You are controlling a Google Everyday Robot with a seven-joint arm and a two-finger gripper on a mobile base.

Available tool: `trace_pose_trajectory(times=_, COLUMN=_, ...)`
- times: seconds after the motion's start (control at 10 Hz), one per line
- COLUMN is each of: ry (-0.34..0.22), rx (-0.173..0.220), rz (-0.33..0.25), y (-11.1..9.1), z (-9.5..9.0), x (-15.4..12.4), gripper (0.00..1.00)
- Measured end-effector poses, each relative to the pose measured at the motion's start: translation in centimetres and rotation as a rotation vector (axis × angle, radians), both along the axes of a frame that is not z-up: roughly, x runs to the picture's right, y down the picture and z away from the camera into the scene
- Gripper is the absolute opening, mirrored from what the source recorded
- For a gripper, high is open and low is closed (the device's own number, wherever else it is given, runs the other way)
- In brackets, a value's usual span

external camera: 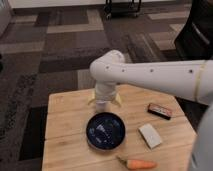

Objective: Push the eraser across the table

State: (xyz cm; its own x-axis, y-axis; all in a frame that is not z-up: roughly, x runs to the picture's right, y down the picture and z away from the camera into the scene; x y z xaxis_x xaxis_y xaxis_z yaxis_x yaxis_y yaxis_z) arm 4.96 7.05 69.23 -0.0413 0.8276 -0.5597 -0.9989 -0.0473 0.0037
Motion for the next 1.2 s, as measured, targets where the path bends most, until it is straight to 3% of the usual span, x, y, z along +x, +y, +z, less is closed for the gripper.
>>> trace_pose_trajectory(times=0.7, ry=-0.003, rx=0.001, rz=-0.003, y=0.0, z=0.0, x=0.0, gripper=0.80)
trace_pose_trajectory(times=1.2, ry=-0.054, rx=0.022, rz=0.011, y=-0.3, z=3.4, x=3.5, gripper=0.80)
